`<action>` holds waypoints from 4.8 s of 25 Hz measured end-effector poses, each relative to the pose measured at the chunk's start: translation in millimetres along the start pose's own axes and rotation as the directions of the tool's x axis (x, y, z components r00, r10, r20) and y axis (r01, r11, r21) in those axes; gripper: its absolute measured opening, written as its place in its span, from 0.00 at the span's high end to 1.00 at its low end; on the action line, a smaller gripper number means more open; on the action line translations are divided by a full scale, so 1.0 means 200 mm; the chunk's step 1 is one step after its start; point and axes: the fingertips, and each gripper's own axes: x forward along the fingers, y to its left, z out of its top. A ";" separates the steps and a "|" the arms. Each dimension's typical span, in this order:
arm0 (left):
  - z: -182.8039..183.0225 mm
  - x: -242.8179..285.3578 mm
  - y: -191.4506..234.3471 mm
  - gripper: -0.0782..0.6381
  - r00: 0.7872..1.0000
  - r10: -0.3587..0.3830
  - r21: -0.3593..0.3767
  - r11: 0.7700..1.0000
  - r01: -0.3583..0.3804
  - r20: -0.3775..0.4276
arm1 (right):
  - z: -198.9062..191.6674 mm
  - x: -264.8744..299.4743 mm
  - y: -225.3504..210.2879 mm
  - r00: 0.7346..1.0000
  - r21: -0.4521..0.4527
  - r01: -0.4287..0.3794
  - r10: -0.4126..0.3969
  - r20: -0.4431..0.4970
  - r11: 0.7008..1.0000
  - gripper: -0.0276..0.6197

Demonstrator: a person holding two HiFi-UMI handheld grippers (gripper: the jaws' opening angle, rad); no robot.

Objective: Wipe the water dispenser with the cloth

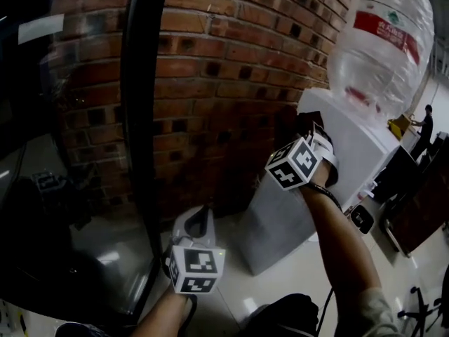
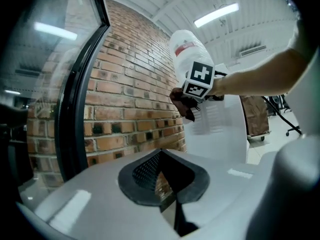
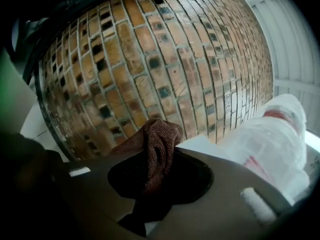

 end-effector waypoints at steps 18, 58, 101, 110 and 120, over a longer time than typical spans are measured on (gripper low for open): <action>-0.14 0.13 0.12 0.89 0.999 0.032 -0.042 0.999 -0.034 -0.039 | -0.53 0.02 1.13 0.943 0.186 -0.215 0.253 -0.216 0.959 0.80; -0.33 0.21 0.13 0.89 0.987 0.039 0.013 0.999 -0.038 -0.156 | -0.84 -0.04 2.25 0.801 0.498 -0.412 0.564 -0.201 0.763 0.80; 0.31 -0.05 -0.17 0.89 0.997 0.016 -0.003 1.000 -0.015 0.079 | -0.09 -0.30 -0.49 0.994 -0.202 0.107 -0.112 -0.014 0.973 0.80; 0.30 -0.06 -0.17 0.89 0.997 0.013 -0.015 1.000 -0.012 0.079 | -0.19 -0.27 -0.20 0.988 -0.235 -0.065 0.029 -0.155 0.970 0.80; 0.22 -0.06 -0.08 0.89 0.997 0.026 -0.043 0.999 -0.023 0.068 | -0.46 -0.24 0.40 0.938 -0.134 -0.259 0.216 -0.272 0.956 0.80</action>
